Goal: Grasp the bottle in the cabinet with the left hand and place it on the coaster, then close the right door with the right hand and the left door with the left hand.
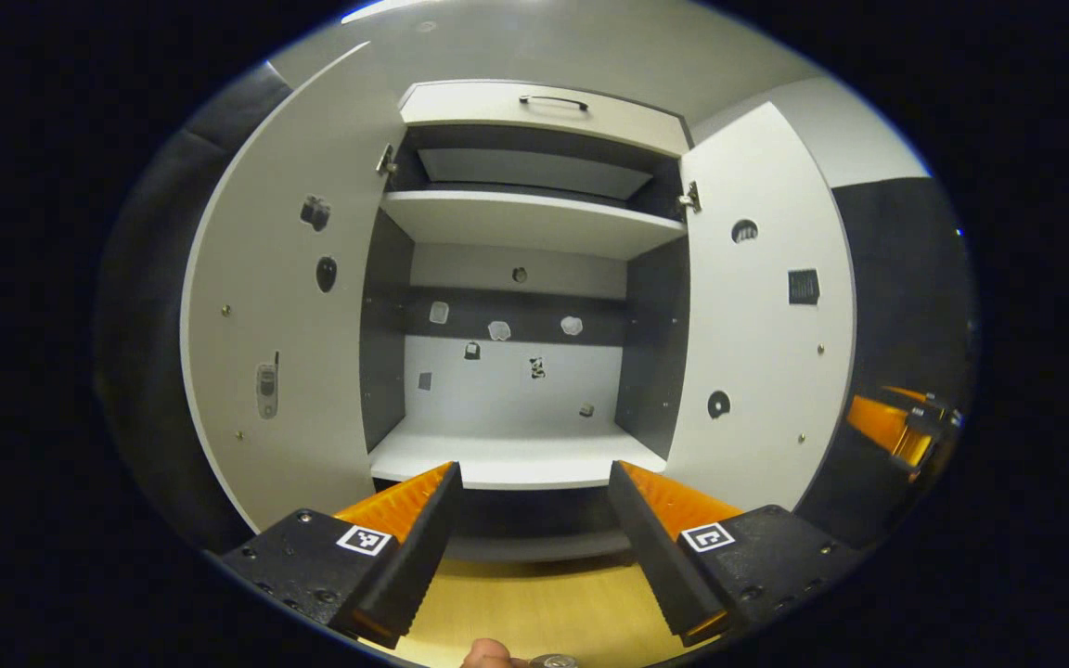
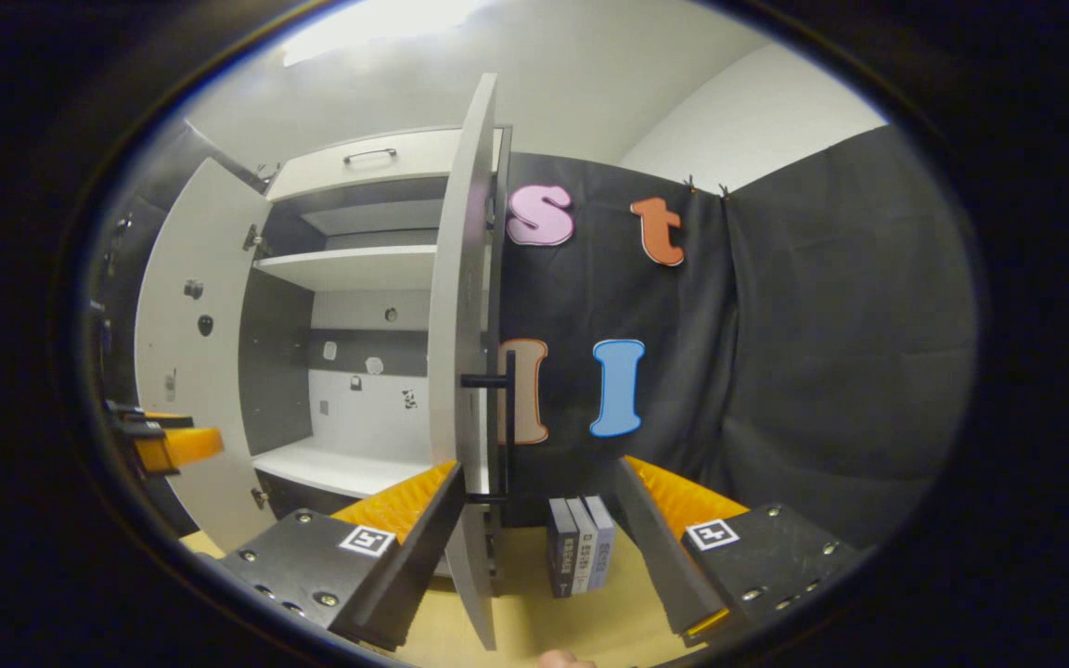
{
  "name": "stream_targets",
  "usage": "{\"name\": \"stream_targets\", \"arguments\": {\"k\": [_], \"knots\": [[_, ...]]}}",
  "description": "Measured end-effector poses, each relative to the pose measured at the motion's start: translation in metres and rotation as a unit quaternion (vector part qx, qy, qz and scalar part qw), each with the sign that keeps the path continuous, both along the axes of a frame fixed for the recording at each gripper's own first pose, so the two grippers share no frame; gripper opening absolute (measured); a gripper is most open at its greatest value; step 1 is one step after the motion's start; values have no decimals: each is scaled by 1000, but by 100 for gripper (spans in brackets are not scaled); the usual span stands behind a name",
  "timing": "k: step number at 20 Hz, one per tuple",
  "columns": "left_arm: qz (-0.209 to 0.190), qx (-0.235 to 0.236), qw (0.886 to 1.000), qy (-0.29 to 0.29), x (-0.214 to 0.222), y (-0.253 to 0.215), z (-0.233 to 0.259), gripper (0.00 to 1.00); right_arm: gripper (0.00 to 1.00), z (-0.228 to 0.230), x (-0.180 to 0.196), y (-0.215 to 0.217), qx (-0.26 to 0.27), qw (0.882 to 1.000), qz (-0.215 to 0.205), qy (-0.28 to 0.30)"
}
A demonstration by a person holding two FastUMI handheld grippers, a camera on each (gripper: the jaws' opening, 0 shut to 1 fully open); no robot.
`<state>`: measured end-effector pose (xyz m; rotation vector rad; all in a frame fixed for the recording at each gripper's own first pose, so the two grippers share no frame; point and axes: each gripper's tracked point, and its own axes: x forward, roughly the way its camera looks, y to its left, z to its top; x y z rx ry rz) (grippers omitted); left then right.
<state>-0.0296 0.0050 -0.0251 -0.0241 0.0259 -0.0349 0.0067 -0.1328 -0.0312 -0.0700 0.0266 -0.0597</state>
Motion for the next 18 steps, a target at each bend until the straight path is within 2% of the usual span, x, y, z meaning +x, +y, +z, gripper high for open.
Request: {"name": "stream_targets", "arguments": {"k": [2, 3, 4, 7, 16, 17, 18], "knots": [[14, -10, 1000, -9, -4, 9, 10, 98, 98, -1, 5, -4, -1, 1000, -4, 0], [21, -7, 1000, -11, -6, 15, 11, 93, 98, -2, 8, -2, 0, 1000, -2, 4], [32, 0, 999, -12, -9, 21, 11, 97, 98, -4, 11, -1, 2, 1000, 1, 6], [54, 24, 998, -12, -15, 34, 6, 97, 97, -4, 17, -2, 0, 1000, -2, 9], [51, 8, 999, 0, -15, 31, -2, 97, 97, -7, 18, 26, 13, 1000, 23, 11], [52, 8, 999, 1, -16, 32, -3, 96, 93, -7, 18, 33, 15, 999, 31, 11], [54, 10, 999, 0, -18, 33, -2, 96, 97, -8, 19, 41, 18, 999, 41, 13]]}}
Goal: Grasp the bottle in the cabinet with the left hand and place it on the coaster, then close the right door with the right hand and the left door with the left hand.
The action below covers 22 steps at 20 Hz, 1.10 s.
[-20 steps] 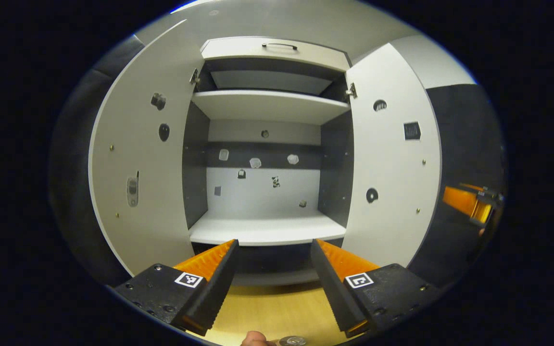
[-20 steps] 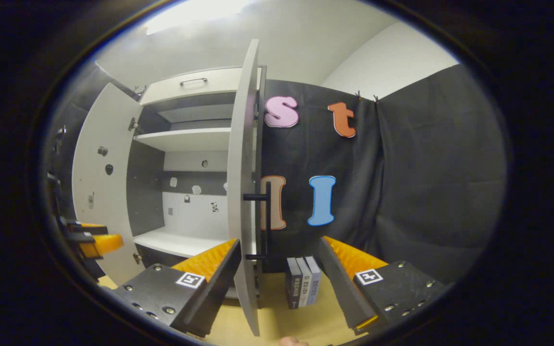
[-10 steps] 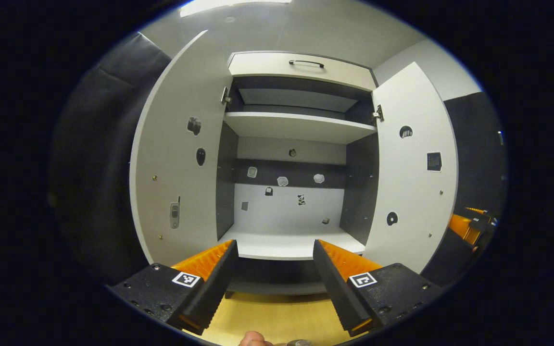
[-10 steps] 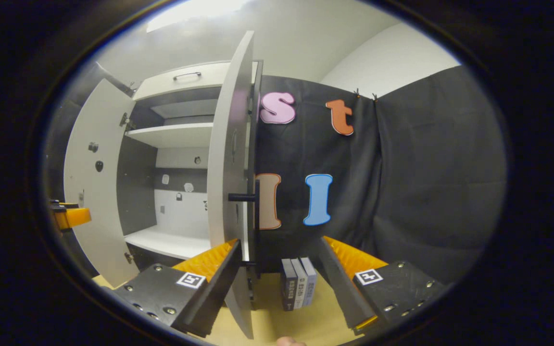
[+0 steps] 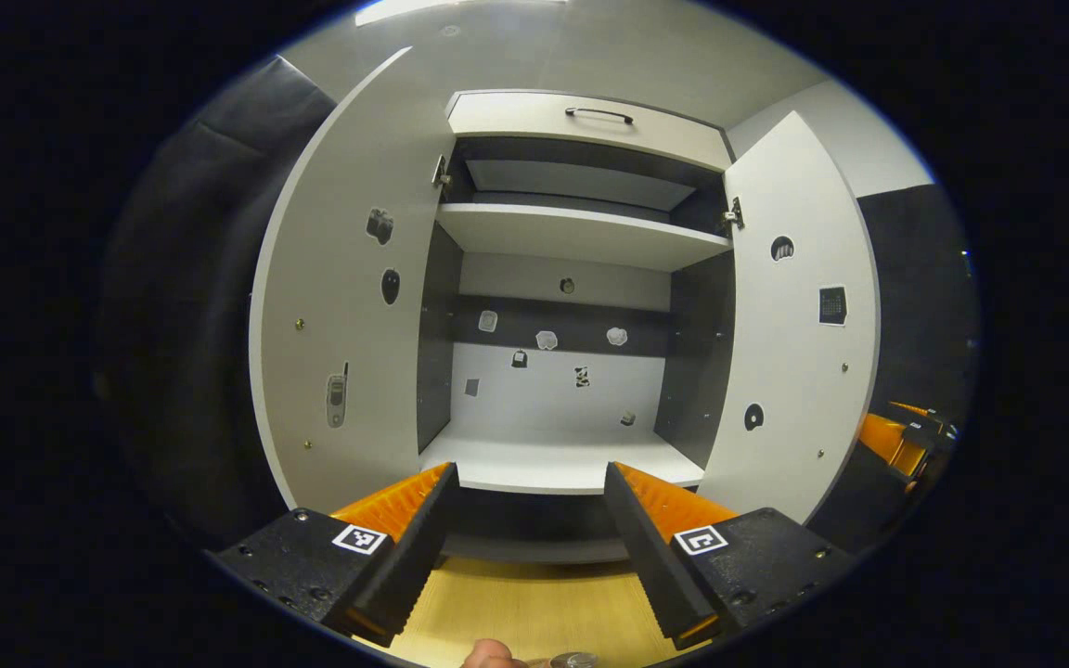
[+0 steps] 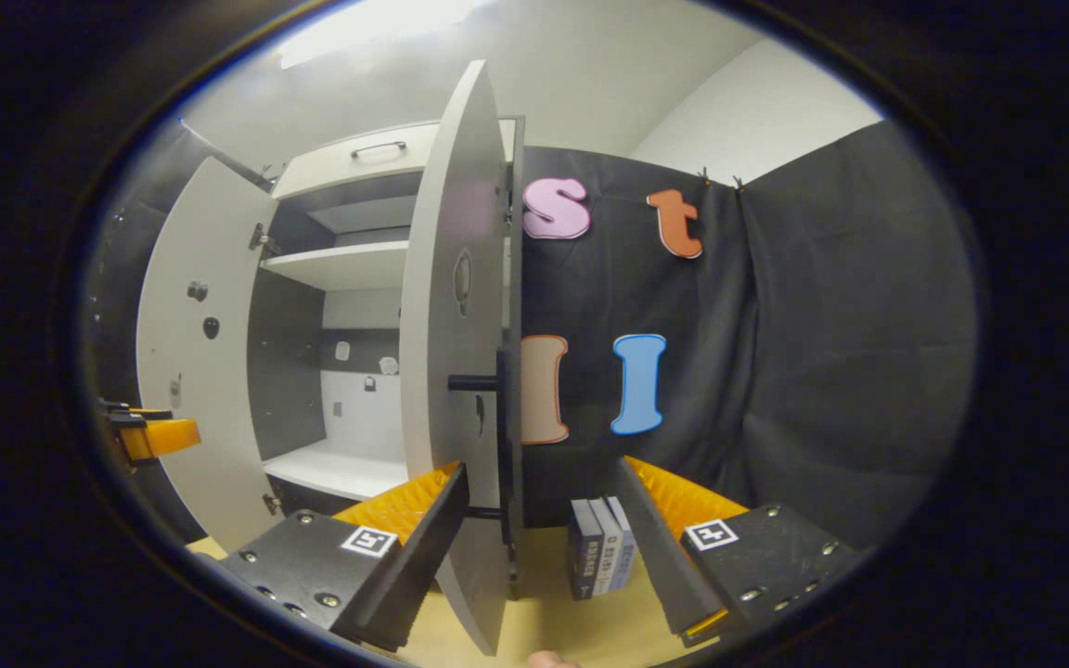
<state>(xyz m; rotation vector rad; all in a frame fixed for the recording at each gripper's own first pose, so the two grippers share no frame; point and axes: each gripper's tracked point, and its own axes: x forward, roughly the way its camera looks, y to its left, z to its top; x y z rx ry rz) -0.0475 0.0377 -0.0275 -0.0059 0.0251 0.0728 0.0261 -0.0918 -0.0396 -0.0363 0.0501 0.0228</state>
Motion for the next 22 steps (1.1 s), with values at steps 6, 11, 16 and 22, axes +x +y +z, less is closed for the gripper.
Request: {"name": "stream_targets", "arguments": {"k": [6, 11, 16, 22], "knots": [[28, 11, 1000, 1, -14, 20, -2, 96, 97, -4, 8, 61, 6, 997, 71, 2], [52, -5, 999, 4, -26, 36, -6, 96, 93, 0, 8, 107, 34, 990, 139, 2], [70, -10, 997, 6, -35, 49, -8, 96, 98, 0, 7, 131, 45, 986, 161, 7], [77, -22, 997, 12, -39, 55, -14, 96, 99, 0, 7, 142, 59, 983, 175, 13]]}}
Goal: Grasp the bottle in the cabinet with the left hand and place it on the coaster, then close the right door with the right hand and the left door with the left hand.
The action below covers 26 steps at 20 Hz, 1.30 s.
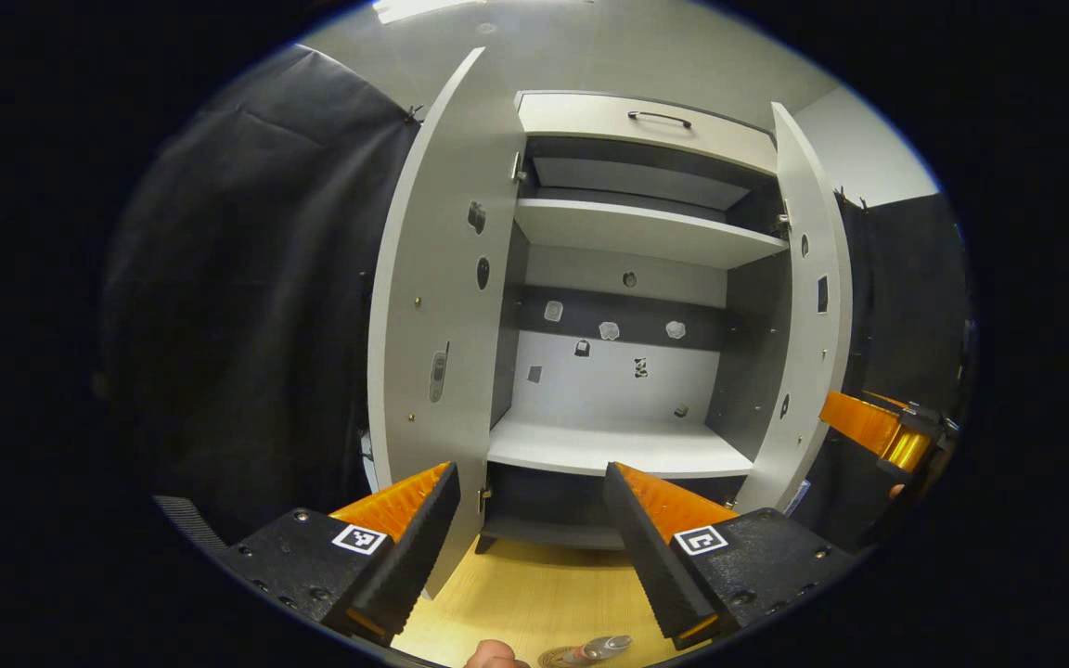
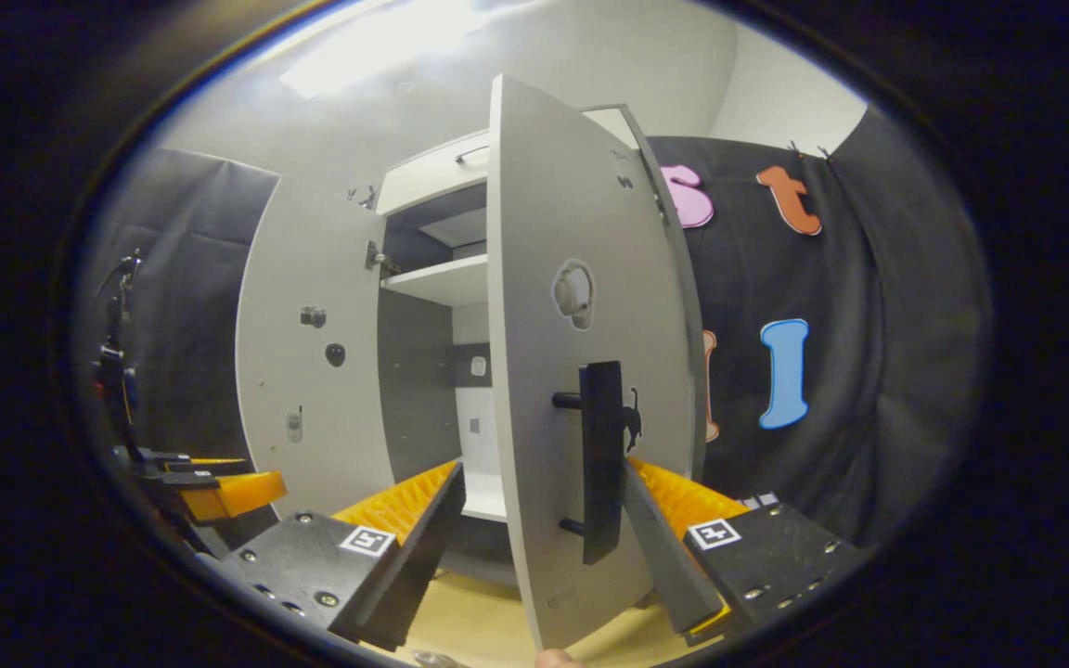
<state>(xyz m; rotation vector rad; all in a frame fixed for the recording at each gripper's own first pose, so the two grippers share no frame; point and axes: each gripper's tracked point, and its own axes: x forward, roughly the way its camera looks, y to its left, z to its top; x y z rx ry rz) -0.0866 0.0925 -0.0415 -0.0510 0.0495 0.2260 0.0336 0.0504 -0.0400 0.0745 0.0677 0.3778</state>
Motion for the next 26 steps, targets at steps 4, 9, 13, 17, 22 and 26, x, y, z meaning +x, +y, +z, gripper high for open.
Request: {"name": "stream_targets", "arguments": {"k": [4, 9, 13, 17, 22, 26], "knots": [[-1, -7, 1000, 1, 0, 2, -1, 96, 99, 0, -5, 24, 0, 999, 33, 3], [12, -7, 1000, 0, -5, 13, -1, 97, 99, 0, -12, 48, 1, 998, 65, 2], [27, -13, 1000, 2, -14, 23, -5, 96, 99, -2, -11, 55, 0, 997, 71, 6], [37, -14, 999, -1, -17, 32, -3, 96, 99, -4, -13, 57, -2, 997, 71, 10], [65, -8, 998, -14, -24, 54, 6, 97, 99, -8, -14, 56, -7, 997, 70, 12], [91, -6, 995, -29, -33, 78, 15, 93, 99, -10, -12, 56, -8, 998, 68, 16]]}}
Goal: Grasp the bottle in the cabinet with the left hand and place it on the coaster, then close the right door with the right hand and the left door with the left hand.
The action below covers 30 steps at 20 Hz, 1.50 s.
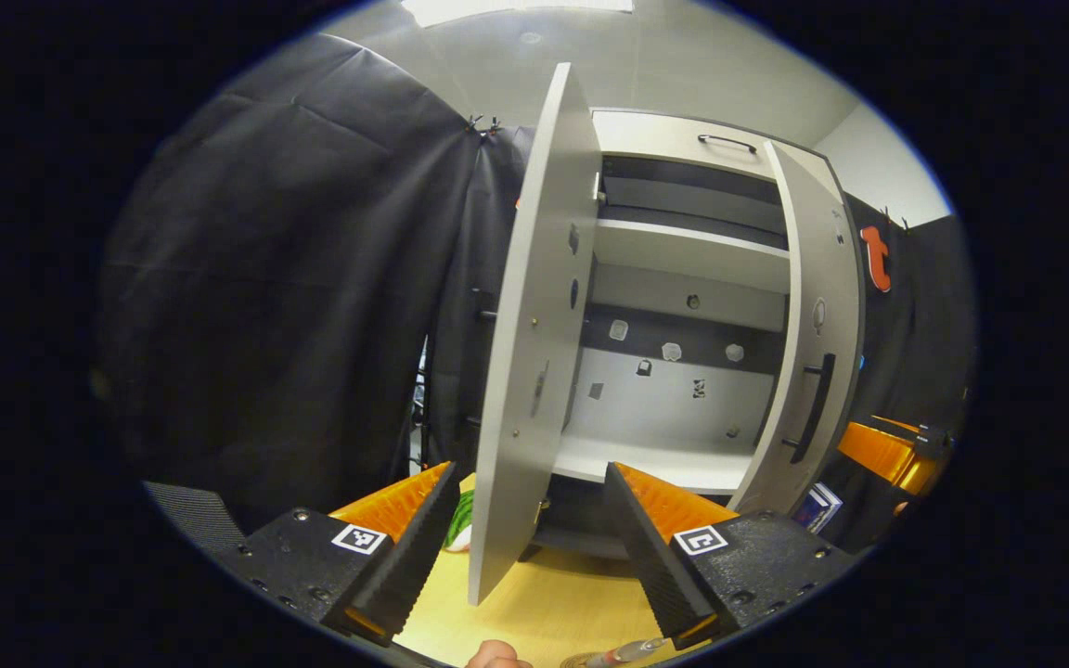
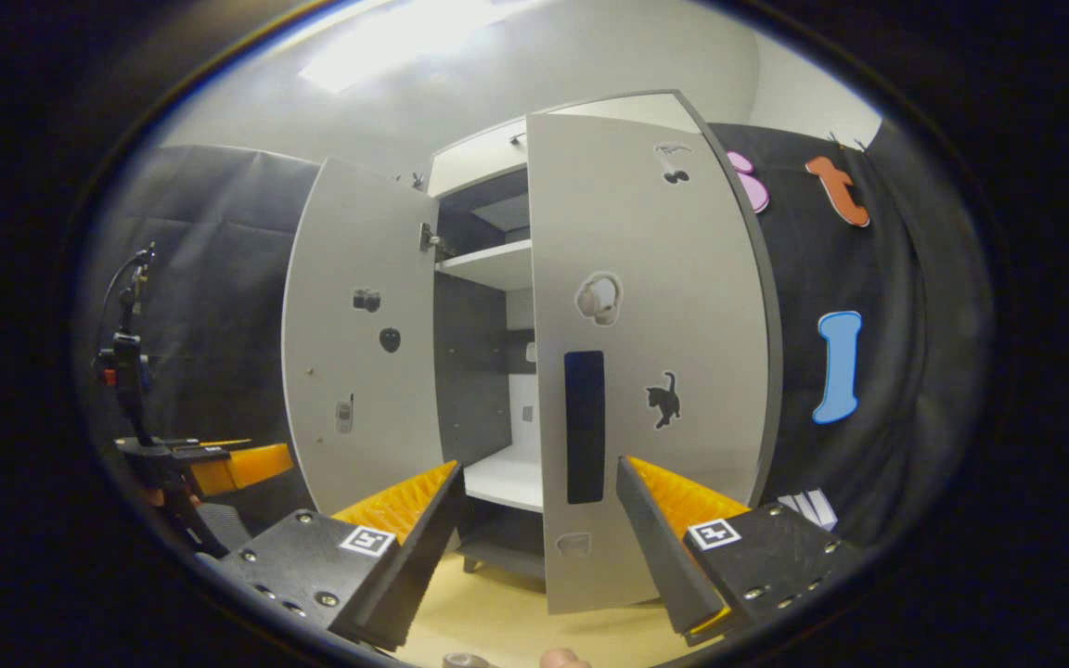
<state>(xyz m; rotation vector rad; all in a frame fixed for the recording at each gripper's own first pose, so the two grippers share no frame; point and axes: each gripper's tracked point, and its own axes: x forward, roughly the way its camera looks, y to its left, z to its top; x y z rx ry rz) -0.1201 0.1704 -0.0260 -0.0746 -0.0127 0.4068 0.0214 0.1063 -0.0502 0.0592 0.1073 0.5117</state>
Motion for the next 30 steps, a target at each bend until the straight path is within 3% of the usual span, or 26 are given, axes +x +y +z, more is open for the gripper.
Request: {"name": "stream_targets", "arguments": {"k": [5, 8, 9, 11, 13, 16, 17, 18, 23, 28, 30], "knots": [[63, 26, 998, 1, -11, 47, 4, 97, 99, -3, -1, 4, -5, 1000, -1, 2], [100, 37, 994, 3, -8, 77, 9, 92, 99, -5, 0, 0, -9, 1000, -11, 0], [104, 34, 994, 3, -5, 82, 8, 97, 99, -4, 2, -4, -9, 1000, -16, -1], [101, 27, 995, 3, 1, 88, 5, 93, 99, -7, 4, -8, -10, 1000, -25, 2], [99, 26, 995, 10, 7, 94, -2, 97, 99, -9, 5, -12, -11, 999, -34, 5], [98, 34, 994, 21, 15, 98, -6, 93, 99, -10, 8, -16, -12, 999, -46, 6], [95, 33, 995, 23, 17, 100, -8, 97, 99, -10, 9, -15, -11, 999, -48, 5], [93, 30, 995, 25, 18, 100, -11, 93, 99, -11, 10, -14, -11, 999, -48, 6], [85, 7, 996, 35, 24, 102, -25, 96, 99, -14, 15, -8, -14, 999, -45, 7], [45, 14, 997, 57, 24, 96, -36, 92, 99, -19, 17, -5, -12, 999, -45, 11], [40, 26, 997, 57, 25, 93, -36, 96, 99, -19, 19, -5, -11, 999, -45, 11]]}}
